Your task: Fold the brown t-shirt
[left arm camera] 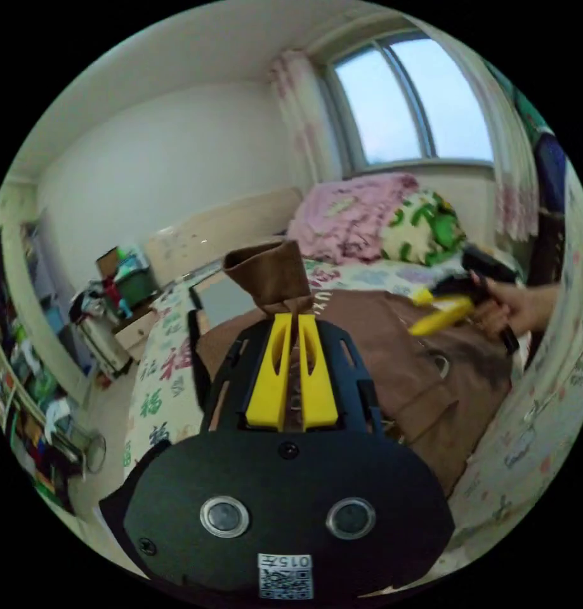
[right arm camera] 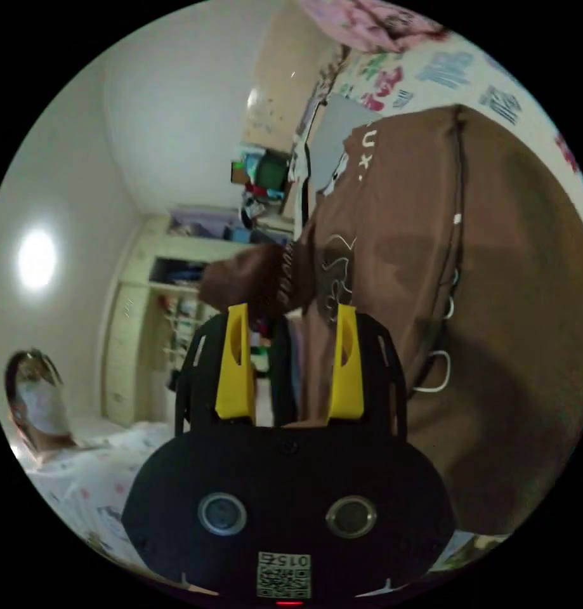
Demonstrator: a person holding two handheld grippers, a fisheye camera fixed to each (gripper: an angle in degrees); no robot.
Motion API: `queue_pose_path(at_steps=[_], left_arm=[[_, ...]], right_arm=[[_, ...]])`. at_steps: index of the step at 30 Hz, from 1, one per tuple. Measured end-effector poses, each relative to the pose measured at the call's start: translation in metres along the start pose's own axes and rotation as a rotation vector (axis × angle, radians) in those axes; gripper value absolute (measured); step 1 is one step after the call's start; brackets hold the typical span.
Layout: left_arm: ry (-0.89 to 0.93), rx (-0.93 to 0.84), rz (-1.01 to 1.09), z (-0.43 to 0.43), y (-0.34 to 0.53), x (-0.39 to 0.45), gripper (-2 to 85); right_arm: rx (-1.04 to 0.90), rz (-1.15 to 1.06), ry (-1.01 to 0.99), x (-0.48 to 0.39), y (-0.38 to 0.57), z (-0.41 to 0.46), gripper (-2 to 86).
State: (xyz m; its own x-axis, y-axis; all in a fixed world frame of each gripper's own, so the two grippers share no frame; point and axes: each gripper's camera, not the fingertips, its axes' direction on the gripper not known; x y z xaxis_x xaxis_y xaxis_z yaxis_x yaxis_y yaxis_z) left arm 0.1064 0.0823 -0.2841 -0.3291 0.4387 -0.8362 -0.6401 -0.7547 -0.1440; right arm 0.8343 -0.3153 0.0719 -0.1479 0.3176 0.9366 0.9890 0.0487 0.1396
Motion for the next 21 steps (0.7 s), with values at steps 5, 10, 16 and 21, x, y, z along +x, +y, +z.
queue_pose_path(at_steps=[5, 10, 16, 21], left_arm=[[0.113, -0.185, 0.181, 0.048, -0.010, 0.107, 0.7], [0.072, -0.267, 0.178, 0.048, -0.025, 0.128, 1.1], [0.092, -0.312, -0.095, 0.020, -0.021, 0.079, 1.6], [0.055, -0.357, -0.312, 0.010, 0.008, 0.043, 1.5]], right_arm=[[-0.082, 0.139, 0.038, 0.012, -0.033, -0.017, 20.4], [-0.190, 0.213, 0.103, 0.005, -0.059, -0.027, 2.1], [-0.061, 0.156, 0.165, -0.059, -0.087, -0.085, 0.5], [-0.025, 0.118, 0.195, -0.108, -0.112, -0.130, 0.3]])
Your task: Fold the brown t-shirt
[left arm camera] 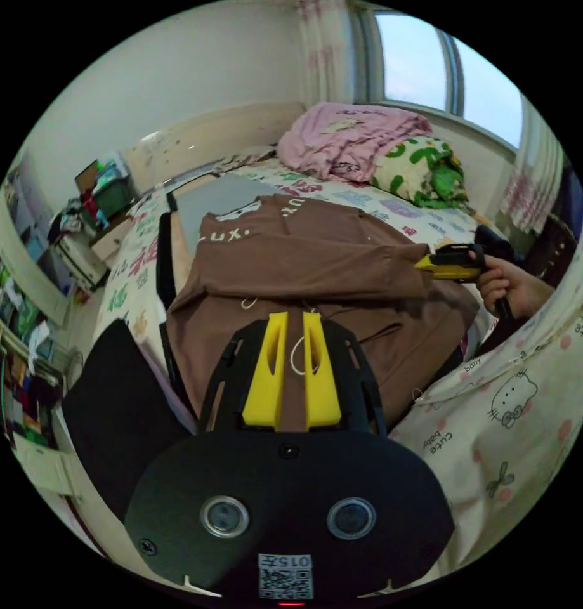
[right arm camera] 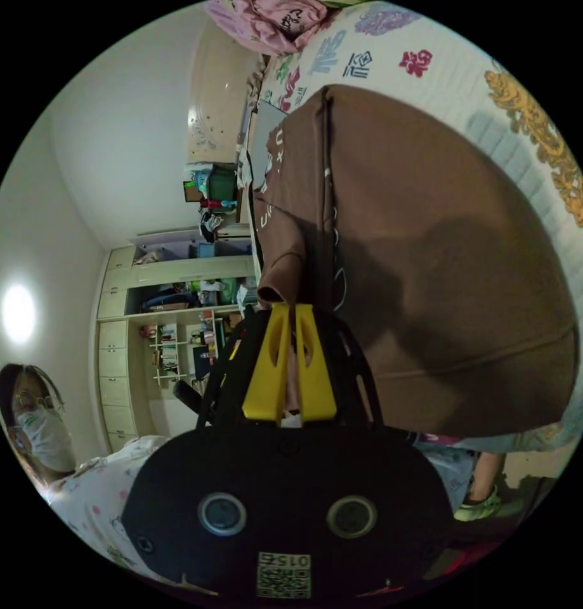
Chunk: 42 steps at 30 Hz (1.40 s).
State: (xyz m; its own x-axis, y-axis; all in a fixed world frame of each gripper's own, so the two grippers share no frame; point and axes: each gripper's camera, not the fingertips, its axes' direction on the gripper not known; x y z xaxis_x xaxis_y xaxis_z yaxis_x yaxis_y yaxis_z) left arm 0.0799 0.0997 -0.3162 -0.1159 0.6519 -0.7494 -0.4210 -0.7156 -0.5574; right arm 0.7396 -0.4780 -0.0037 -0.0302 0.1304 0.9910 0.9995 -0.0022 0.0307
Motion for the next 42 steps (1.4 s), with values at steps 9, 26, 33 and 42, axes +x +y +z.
queue_pose_path(at_steps=[9, 26, 33, 42], left_arm=[[0.003, 0.037, -0.240, 0.012, 0.038, -0.046, 2.5], [0.348, -0.030, -0.702, 0.197, 0.041, -0.154, 7.2], [0.419, 0.006, -0.891, 0.289, 0.023, -0.171, 10.9], [0.300, 0.171, -0.955, 0.304, 0.007, -0.210, 2.1]], right_arm=[[0.010, 0.018, 0.023, -0.039, -0.031, -0.031, 0.3], [0.020, 0.021, 0.105, -0.052, -0.043, -0.037, 0.3], [-0.012, -0.033, 0.151, -0.047, -0.038, -0.014, 0.3], [-0.132, -0.143, 0.172, -0.027, -0.018, 0.048, 0.0]])
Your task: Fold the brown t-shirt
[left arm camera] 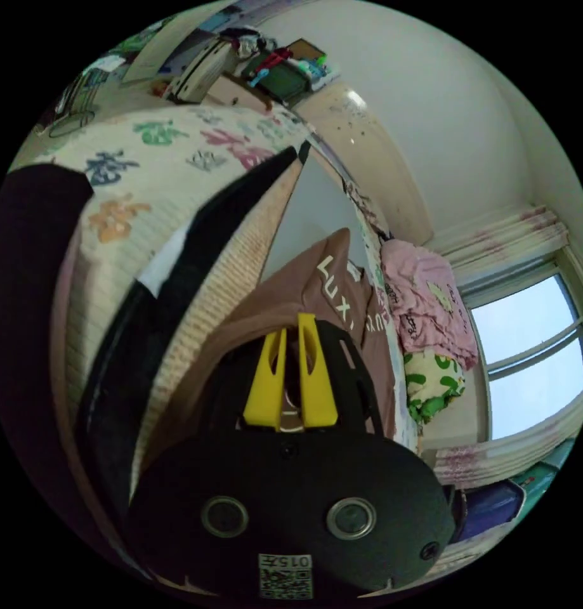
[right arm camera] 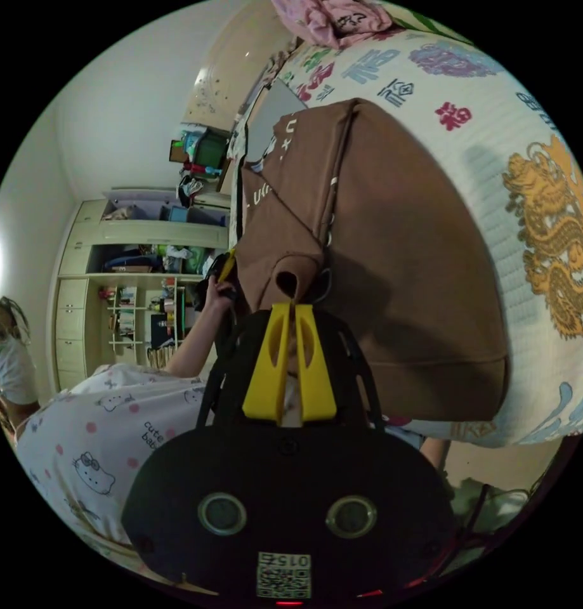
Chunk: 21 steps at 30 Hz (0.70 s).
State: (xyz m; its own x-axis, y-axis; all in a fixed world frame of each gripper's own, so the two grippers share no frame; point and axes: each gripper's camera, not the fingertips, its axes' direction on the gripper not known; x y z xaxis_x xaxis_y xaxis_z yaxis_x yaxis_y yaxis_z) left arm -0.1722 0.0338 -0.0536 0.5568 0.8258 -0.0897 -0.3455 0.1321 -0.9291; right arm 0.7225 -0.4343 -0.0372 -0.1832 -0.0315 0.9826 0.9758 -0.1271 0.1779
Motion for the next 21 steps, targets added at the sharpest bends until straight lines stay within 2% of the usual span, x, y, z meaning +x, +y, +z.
queue_pose_path(at_steps=[2, 4, 8, 14, 18, 21], left_arm=[[-0.026, 0.041, -0.049, -0.004, -0.007, -0.014, 2.0], [0.004, 0.001, -0.106, 0.008, -0.015, -0.034, 2.2], [-0.034, -0.075, -0.057, 0.030, -0.014, -0.033, 3.5], [-0.111, -0.108, -0.009, 0.047, -0.017, -0.012, 3.7], [-0.210, -0.137, 0.045, 0.031, -0.010, 0.027, 4.2], [-0.130, -0.147, 0.213, 0.015, 0.022, 0.080, 3.5]], right_arm=[[-0.042, -0.010, 0.002, 0.007, 0.000, 0.028, -0.1], [-0.089, -0.020, 0.066, 0.015, 0.002, 0.057, -0.2], [-0.167, -0.063, 0.206, 0.042, 0.019, 0.099, -0.2], [-0.227, -0.030, 0.221, 0.098, 0.060, 0.115, -0.3], [-0.161, -0.116, 0.275, 0.102, 0.087, 0.096, -0.3], [-0.096, -0.183, 0.307, 0.110, 0.088, 0.098, -0.3]])
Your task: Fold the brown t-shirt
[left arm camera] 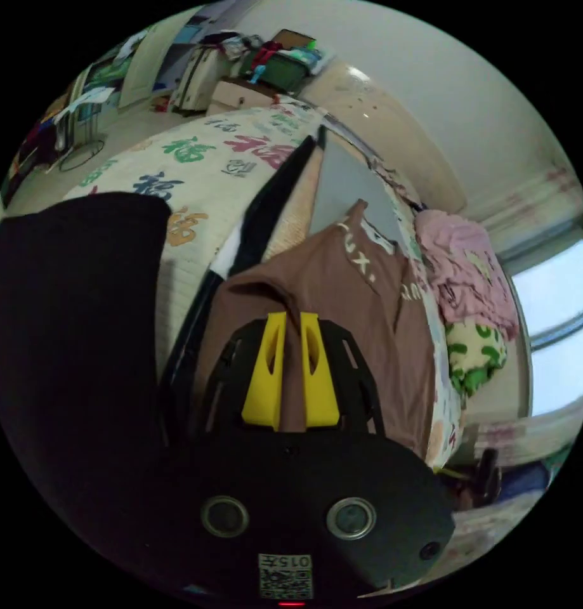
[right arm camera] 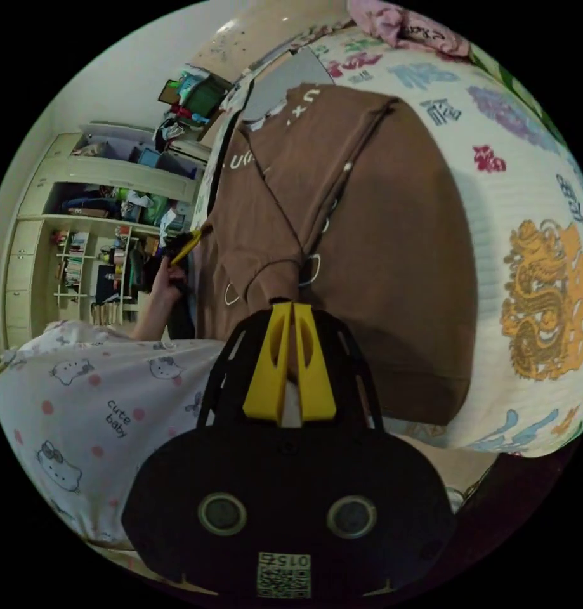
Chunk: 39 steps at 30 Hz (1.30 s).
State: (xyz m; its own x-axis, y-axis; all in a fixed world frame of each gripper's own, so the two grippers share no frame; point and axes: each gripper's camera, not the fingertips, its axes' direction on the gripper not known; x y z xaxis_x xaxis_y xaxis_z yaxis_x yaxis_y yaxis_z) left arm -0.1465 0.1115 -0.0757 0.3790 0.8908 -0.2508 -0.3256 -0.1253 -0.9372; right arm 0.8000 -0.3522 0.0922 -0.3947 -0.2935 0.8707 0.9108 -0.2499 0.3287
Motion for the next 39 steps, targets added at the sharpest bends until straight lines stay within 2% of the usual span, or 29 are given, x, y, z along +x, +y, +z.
queue_pose_path(at_steps=[2, 4, 10, 15, 17, 20, 24, 27, 31, 34, 36, 39], left_arm=[[0.147, -0.042, 0.172, 0.004, 0.017, 0.046, 3.0], [0.278, -0.177, 0.389, 0.032, 0.041, 0.108, 3.8], [0.213, -0.394, 0.672, 0.099, 0.084, 0.186, 5.7], [0.170, -0.430, 0.841, 0.101, 0.091, 0.201, 4.3], [0.175, -0.481, 0.826, 0.100, 0.077, 0.199, 4.0], [0.200, -0.378, 0.710, 0.081, 0.028, 0.177, 4.6], [0.027, -0.114, 0.555, 0.055, -0.078, 0.142, 8.1], [-0.058, -0.041, 0.500, 0.063, -0.159, 0.124, 10.3], [-0.157, -0.145, 0.350, 0.111, -0.254, 0.102, 11.2], [-0.139, -0.179, 0.251, 0.140, -0.280, 0.091, 11.5], [-0.117, -0.202, 0.199, 0.156, -0.286, 0.083, 11.5], [-0.134, -0.264, 0.219, 0.179, -0.284, 0.084, 11.0]], right_arm=[[-0.003, -0.021, 0.006, 0.005, -0.005, 0.018, -0.3], [-0.028, -0.062, -0.005, 0.007, -0.011, 0.041, -0.3], [-0.160, -0.160, 0.044, 0.033, 0.002, 0.126, -0.4], [-0.184, -0.083, 0.010, 0.102, 0.046, 0.147, -0.2], [-0.201, -0.105, -0.066, 0.119, 0.050, 0.137, 0.0], [-0.076, -0.192, -0.166, 0.145, 0.033, 0.092, 1.6], [0.176, -0.276, -0.026, 0.177, -0.044, 0.041, 7.0], [0.231, -0.334, 0.095, 0.188, -0.124, 0.047, 9.0], [0.244, -0.317, 0.163, 0.200, -0.220, 0.085, 11.0], [0.231, -0.281, 0.213, 0.205, -0.278, 0.125, 12.5], [0.149, -0.229, 0.269, 0.215, -0.314, 0.162, 13.1], [0.069, -0.186, 0.376, 0.226, -0.338, 0.195, 12.4]])
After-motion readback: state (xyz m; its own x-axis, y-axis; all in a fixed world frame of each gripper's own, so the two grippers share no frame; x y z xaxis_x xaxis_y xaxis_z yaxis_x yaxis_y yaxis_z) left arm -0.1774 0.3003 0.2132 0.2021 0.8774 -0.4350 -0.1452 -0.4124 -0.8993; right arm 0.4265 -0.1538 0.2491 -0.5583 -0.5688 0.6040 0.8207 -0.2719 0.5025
